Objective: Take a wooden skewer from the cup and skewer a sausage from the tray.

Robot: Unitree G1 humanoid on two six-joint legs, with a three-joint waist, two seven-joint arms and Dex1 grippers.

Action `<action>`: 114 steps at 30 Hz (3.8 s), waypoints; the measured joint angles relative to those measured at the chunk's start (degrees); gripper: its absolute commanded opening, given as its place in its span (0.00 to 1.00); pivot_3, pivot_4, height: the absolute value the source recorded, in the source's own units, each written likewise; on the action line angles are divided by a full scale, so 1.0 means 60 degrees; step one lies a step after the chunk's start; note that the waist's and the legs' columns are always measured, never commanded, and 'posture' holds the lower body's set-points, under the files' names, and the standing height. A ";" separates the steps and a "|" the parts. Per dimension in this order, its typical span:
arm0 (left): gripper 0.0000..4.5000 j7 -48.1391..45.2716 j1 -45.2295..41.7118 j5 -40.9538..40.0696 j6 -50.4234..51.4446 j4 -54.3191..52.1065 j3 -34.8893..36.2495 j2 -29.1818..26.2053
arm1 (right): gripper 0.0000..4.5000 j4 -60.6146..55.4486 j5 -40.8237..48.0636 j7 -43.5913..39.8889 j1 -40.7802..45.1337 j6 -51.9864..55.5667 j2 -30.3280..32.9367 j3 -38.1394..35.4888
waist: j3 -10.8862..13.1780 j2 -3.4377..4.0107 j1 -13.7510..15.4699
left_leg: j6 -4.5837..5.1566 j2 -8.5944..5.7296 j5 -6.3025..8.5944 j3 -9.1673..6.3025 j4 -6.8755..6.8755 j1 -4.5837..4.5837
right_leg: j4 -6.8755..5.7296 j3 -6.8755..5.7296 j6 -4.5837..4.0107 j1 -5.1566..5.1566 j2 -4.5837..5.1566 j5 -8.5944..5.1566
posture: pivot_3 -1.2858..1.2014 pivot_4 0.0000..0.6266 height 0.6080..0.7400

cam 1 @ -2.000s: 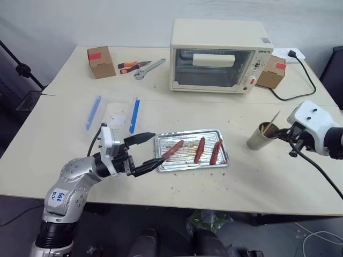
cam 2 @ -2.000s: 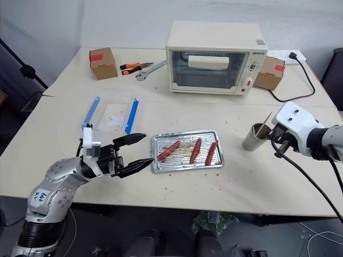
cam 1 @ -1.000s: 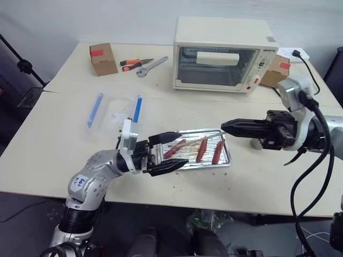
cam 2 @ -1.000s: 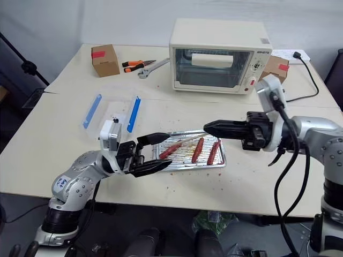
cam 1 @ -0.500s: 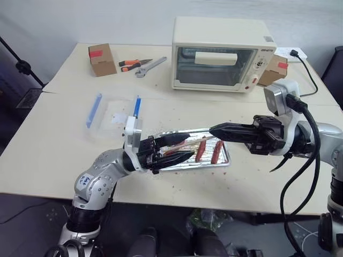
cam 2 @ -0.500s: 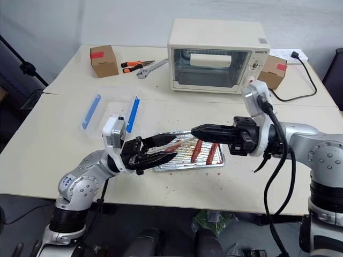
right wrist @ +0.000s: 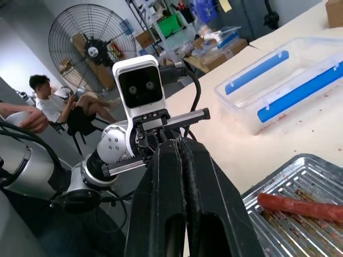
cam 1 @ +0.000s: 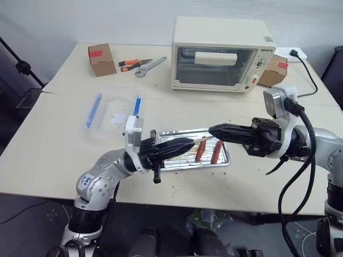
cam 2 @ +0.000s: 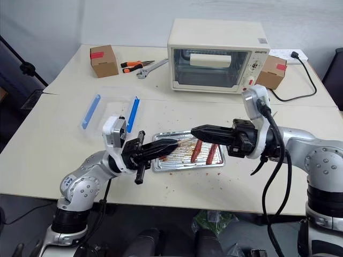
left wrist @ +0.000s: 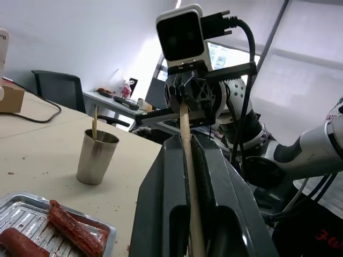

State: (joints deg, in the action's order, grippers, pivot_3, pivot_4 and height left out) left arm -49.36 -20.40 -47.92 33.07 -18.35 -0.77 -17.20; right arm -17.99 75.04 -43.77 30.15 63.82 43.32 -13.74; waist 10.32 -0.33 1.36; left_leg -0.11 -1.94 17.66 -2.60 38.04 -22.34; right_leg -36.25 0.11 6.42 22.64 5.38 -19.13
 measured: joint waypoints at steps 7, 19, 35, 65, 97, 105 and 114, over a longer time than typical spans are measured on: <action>0.00 0.0087 0.0491 0.0230 -0.0474 0.0000 0.0850 -0.0860 | 0.62 -0.0474 -0.2266 -0.0505 -0.1740 -0.1589 0.0817 -0.0064 | -0.0001 0.0001 0.0003 | 0.0002 -0.0004 0.0001 0.0004 -0.0016 0.0000 | 0.0012 0.0003 0.0000 0.0003 -0.0001 0.0000 | 0.52 0.24 1.00; 0.00 -0.0290 0.4239 0.1264 -0.1882 0.0829 0.2934 -0.2167 | 0.99 -0.0173 -0.5536 -0.2353 -0.7049 -0.4664 0.1368 -0.1597 | -0.0001 0.0001 0.0001 | 0.0024 -0.0002 0.0009 0.0010 -0.0044 0.0041 | 0.0046 0.0015 0.0005 -0.0038 0.0008 0.0005 | 0.52 0.24 1.00; 0.00 0.0097 0.4179 0.1531 -0.2479 0.0930 0.3041 -0.1980 | 0.99 -0.0254 -0.4543 0.1145 -0.2569 -0.1022 0.0153 0.0622 | -0.0002 0.0004 0.0009 | 0.0003 0.0007 0.0006 -0.0002 -0.0068 0.0024 | 0.0062 0.0007 -0.0003 -0.0013 0.0011 0.0007 | 0.52 0.24 1.00; 0.00 0.0361 0.4188 0.1670 -0.2540 0.0727 0.2742 -0.1724 | 0.99 0.0497 -0.6174 0.1684 -0.1014 -0.0888 -0.1336 0.2321 | -0.0003 0.0004 -0.0069 | 0.0004 0.0003 0.0004 0.0004 -0.0071 0.0024 | 0.0051 0.0009 -0.0002 -0.0005 0.0008 0.0007 | 0.52 0.24 1.00; 0.00 0.0377 0.4126 0.1685 -0.2713 0.0749 0.2571 -0.1738 | 0.79 0.0251 -0.7548 0.2193 -0.0373 -0.0293 -0.1518 0.3592 | -0.0004 0.0005 -0.0254 | -0.0004 0.0003 0.0000 0.0005 -0.0088 0.0025 | 0.0050 0.0011 -0.0002 0.0005 0.0009 0.0007 | 0.52 0.24 1.00; 0.00 0.0376 0.4126 0.1698 -0.2713 0.0750 0.2567 -0.1738 | 0.44 0.0050 -0.8653 0.1974 -0.0378 -0.1116 -0.1101 0.4412 | -0.0008 -0.0002 -0.0254 | -0.0004 0.0003 -0.0001 0.0005 -0.0087 0.0027 | 0.0049 0.0010 -0.0002 0.0004 0.0008 0.0007 | 0.52 0.24 1.00; 0.00 0.0365 0.4127 0.1817 -0.2784 0.0754 0.2511 -0.1735 | 0.44 0.0137 -0.8869 0.1579 -0.0442 -0.1325 -0.0965 0.4315 | -0.0008 -0.0002 -0.0247 | -0.0004 0.0003 -0.0001 0.0005 -0.0089 0.0026 | 0.0052 0.0010 -0.0003 0.0004 0.0009 0.0007 | 0.52 0.24 1.00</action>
State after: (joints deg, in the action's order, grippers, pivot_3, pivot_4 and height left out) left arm -47.17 4.37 -37.02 16.37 -13.82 14.30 -27.61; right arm -17.17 21.83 -34.29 27.50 55.87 37.53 12.15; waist 10.28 -0.35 -0.12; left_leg -0.13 -1.92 17.66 -2.57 37.51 -22.19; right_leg -35.94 0.16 6.40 22.67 5.44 -19.08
